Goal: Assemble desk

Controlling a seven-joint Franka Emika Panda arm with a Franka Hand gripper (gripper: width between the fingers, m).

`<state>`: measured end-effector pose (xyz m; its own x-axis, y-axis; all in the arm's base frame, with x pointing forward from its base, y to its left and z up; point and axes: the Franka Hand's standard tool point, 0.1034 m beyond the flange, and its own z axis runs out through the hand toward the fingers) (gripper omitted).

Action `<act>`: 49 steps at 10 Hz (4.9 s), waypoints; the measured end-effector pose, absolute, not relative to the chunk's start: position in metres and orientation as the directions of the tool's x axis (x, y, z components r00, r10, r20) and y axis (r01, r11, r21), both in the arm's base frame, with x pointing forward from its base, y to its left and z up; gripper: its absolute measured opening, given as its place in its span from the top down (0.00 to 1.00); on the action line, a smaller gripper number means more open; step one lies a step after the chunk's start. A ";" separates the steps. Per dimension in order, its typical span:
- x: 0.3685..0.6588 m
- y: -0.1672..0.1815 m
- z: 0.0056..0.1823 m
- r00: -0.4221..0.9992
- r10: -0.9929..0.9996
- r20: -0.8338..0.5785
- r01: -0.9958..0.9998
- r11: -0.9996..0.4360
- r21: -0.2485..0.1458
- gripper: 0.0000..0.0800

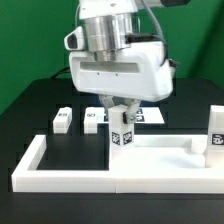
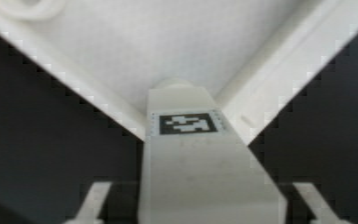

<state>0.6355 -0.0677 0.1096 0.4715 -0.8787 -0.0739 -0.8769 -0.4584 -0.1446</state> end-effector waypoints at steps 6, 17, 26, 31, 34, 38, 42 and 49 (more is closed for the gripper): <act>0.640 -0.054 0.110 -0.283 -0.939 -0.198 -0.954 0.297 -0.046 0.63; 0.645 -0.023 0.160 -0.292 -0.929 -0.227 -0.947 0.314 -0.066 0.19; 0.576 0.043 0.114 -0.276 -0.946 -0.170 -0.960 0.279 0.005 0.19; 0.543 0.032 0.083 -0.170 -0.978 -0.125 -0.984 0.176 -0.036 0.19; 0.515 0.018 0.047 -0.117 -0.990 -0.077 -0.991 0.121 -0.054 0.19; 0.515 0.028 0.017 -0.099 -0.993 -0.058 -0.995 0.100 -0.015 0.19; 0.519 0.037 0.012 -0.107 -0.992 -0.063 -0.994 0.107 0.007 0.19; 0.519 0.038 0.013 -0.099 -0.993 -0.063 -0.995 0.099 0.004 0.92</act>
Offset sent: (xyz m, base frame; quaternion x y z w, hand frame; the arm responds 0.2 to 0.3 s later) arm 0.0239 0.0139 0.0079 0.0137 -0.0058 0.3457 0.9382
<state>0.5195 0.0384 0.0126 -0.0987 -0.9931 -0.0629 -0.9951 0.0987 0.0043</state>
